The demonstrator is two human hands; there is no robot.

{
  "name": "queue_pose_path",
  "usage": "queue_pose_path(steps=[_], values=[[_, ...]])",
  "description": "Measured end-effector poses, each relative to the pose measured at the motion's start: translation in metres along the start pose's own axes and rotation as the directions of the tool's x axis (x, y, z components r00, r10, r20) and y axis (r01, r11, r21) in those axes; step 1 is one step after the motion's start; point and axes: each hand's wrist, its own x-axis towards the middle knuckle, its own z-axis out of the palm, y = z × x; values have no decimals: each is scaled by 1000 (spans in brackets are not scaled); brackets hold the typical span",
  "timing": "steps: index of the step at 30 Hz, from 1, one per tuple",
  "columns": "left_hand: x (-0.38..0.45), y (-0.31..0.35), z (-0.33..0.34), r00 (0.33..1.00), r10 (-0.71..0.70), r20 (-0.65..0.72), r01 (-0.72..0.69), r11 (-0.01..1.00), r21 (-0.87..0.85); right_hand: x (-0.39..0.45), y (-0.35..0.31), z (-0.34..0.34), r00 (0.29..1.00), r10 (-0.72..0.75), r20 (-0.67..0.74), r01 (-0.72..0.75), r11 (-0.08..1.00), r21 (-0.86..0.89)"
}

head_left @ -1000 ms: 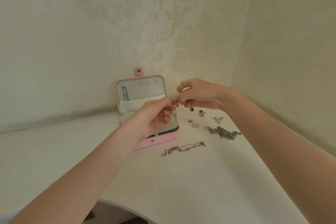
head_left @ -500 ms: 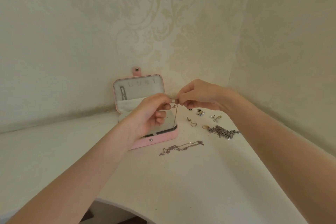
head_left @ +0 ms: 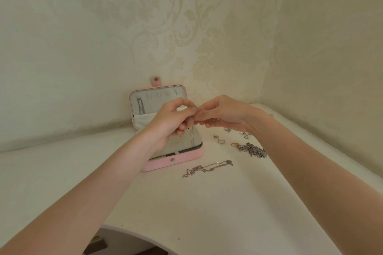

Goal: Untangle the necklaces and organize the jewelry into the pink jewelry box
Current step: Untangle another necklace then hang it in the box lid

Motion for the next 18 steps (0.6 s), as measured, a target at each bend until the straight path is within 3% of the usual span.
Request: queue_pose_path(steps=[18], values=[[-12,14,-3,998,28,-64,-18,989,145,-13,-26,3,997,44,-59,-54,984,-168]])
